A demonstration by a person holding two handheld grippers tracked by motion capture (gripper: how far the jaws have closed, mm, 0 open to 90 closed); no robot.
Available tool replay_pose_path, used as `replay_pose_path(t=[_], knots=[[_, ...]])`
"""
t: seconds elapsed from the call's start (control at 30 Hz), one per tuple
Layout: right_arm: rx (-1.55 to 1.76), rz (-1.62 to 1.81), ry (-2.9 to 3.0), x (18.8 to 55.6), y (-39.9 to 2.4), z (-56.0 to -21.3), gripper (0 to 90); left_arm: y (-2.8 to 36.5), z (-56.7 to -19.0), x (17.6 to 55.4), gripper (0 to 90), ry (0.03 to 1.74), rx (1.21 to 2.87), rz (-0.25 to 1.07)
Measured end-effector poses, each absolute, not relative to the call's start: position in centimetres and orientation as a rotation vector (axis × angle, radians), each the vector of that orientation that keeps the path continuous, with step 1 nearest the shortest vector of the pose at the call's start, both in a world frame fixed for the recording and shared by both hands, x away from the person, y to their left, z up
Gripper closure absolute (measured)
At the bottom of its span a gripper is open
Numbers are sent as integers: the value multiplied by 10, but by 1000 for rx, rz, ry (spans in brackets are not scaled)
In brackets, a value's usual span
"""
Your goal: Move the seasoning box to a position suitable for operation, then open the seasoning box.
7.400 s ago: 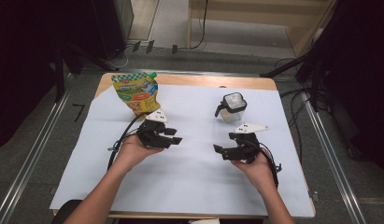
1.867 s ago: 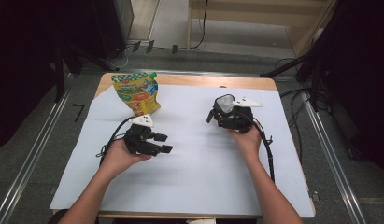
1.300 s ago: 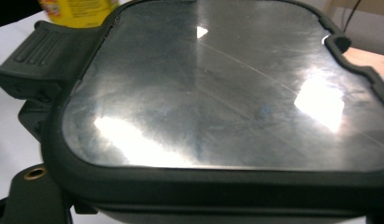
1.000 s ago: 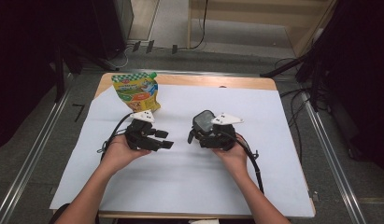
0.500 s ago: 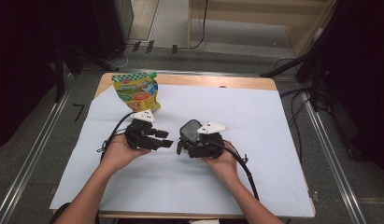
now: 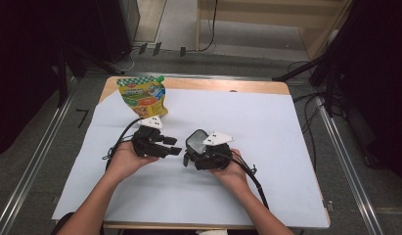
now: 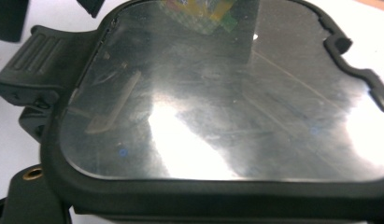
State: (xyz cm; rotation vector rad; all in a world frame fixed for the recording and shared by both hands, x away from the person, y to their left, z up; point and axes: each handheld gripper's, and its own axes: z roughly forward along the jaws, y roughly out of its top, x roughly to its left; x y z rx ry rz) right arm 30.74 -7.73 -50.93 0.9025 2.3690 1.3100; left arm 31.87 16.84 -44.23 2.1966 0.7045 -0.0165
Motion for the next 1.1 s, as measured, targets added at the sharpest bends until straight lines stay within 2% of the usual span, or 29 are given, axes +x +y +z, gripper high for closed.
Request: replay_pose_path(t=[0.47,0.67,0.83,0.97,1.1], knots=[[959,1303,2401,283,-115,-486,176,165,-447,322,588,690,2195,-67],[989,1326,2387,271,-136,-474,301,160,-451,321,596,689,2218,-72],[1018,1351,2361,269,-144,-470,480,161,-453,322,615,693,2207,-88],[1034,1339,2397,272,-143,-473,565,161,-456,322,658,697,2210,-87],[1055,1358,2396,274,-142,-472,694,158,-458,321,703,690,2221,-93]])
